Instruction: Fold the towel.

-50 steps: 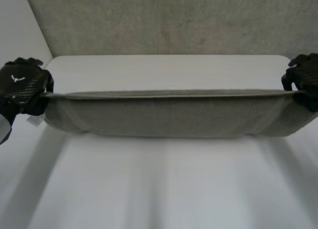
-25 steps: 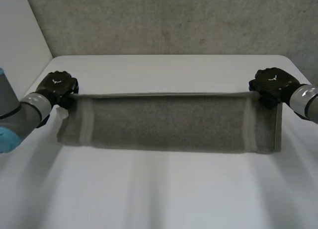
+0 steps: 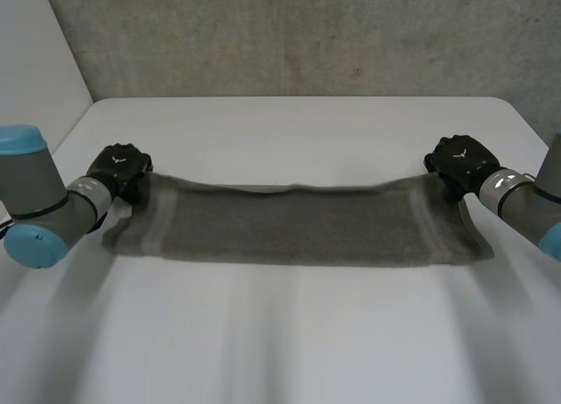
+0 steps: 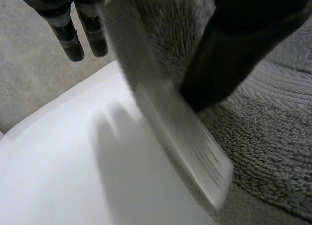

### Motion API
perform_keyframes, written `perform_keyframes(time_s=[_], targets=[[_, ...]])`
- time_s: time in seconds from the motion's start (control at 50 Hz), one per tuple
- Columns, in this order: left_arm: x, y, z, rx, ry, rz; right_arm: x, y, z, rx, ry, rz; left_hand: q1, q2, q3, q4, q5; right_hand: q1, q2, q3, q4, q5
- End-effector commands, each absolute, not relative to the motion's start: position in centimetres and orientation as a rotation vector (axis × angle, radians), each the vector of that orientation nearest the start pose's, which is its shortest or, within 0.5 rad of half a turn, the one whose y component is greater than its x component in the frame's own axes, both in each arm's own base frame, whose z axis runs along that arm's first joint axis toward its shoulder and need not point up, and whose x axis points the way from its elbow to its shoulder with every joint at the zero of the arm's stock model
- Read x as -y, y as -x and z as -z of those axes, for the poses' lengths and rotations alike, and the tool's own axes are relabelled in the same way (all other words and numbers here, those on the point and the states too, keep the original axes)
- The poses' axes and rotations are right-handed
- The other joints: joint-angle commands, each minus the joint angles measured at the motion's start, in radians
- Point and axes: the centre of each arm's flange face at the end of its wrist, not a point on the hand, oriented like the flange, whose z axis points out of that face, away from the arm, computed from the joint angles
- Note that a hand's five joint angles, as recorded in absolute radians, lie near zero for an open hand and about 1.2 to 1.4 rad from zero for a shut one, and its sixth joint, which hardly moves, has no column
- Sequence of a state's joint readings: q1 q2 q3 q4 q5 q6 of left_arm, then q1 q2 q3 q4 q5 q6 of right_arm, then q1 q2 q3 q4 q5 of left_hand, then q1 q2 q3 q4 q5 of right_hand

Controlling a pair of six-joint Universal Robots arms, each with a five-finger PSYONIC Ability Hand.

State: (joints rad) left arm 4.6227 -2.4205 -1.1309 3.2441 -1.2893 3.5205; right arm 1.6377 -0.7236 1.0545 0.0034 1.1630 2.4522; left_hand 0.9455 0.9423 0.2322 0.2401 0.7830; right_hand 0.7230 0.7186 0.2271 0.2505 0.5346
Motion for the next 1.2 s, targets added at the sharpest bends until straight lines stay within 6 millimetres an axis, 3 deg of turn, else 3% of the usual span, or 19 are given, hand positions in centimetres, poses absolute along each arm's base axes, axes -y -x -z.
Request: perform_keyframes(time_s=[0.02,0.06,0.18,0.34,0.44,0.5,0.54,0.66,0.7,0.84,0.92,1.2], targets=[[42.0,19.8,-12.2,-2.407,-0.837,1.899,42.4,-19.5,-13.1,-2.269,1.267,1.873,-0.189,-0.186,-0.058,-0.066,-0.201,-0.28,-0.275,-0.053,-0.076,-0.266],[42.0,19.9,-12.4,-2.399,-0.84,1.909,42.4,-19.4,-13.2,-2.286,1.262,1.882,-0.224,-0.221,-0.058,-0.066,-0.236,-0.385,-0.381,-0.053,-0.076,-0.371],[42.4,20.4,-13.5,-2.353,-0.844,1.957,42.2,-19.6,-14.0,-2.274,1.264,1.9,-0.406,-0.403,-0.058,-0.066,-0.418,-0.394,-0.39,-0.053,-0.076,-0.38],[42.7,19.9,-15.4,-2.268,-0.769,1.997,41.7,-19.3,-17.5,-2.267,1.191,1.99,-0.538,-0.535,-0.058,-0.066,-0.55,-0.456,-0.452,-0.053,-0.076,-0.442],[41.5,19.8,-17.1,-2.248,-0.761,2.009,39.7,-18.5,-20.9,-2.266,1.051,2.023,-0.626,-0.623,-0.058,-0.066,-0.638,-0.515,-0.51,-0.053,-0.076,-0.501],[40.4,19.6,-18.1,-2.245,-0.761,2.012,38.8,-18.4,-21.7,-2.256,1.037,2.019,-0.705,-0.702,-0.058,-0.066,-0.717,-0.515,-0.51,-0.053,-0.076,-0.501],[39.9,19.5,-18.4,-2.247,-0.759,2.01,36.8,-18.5,-22.3,-2.243,1.041,1.987,-0.706,-0.702,-0.058,-0.066,-0.718,-0.494,-0.49,-0.053,-0.076,-0.48],[37.3,18.6,-19.2,-2.281,-0.74,1.977,34.4,-18.2,-21.7,-2.243,1.054,1.907,-0.7,-0.697,-0.058,-0.066,-0.712,-0.415,-0.41,-0.053,-0.076,-0.401],[36.5,18.5,-19.1,-2.299,-0.74,1.968,33.3,-17.8,-20.4,-2.262,1.054,1.833,-0.697,-0.694,-0.058,-0.066,-0.709,-0.365,-0.361,-0.053,-0.076,-0.351],[33.0,18.9,-18.1,-2.327,-0.764,1.959,32.8,-15.8,-17.8,-2.34,1.009,1.721,-0.679,-0.676,-0.058,-0.066,-0.691,-0.341,-0.337,-0.053,-0.076,-0.328],[32.4,18.9,-17.5,-2.312,-0.766,1.975,33.3,-14.7,-15.9,-2.368,1.011,1.685,-0.679,-0.676,-0.058,-0.066,-0.691,-0.271,-0.267,-0.053,-0.076,-0.258],[31.8,19.3,-17.4,-2.3,-0.782,1.995,33.6,-14.3,-13.5,-2.396,1.05,1.637,-0.682,-0.679,-0.058,-0.066,-0.694,-0.212,-0.208,-0.053,-0.076,-0.198]])
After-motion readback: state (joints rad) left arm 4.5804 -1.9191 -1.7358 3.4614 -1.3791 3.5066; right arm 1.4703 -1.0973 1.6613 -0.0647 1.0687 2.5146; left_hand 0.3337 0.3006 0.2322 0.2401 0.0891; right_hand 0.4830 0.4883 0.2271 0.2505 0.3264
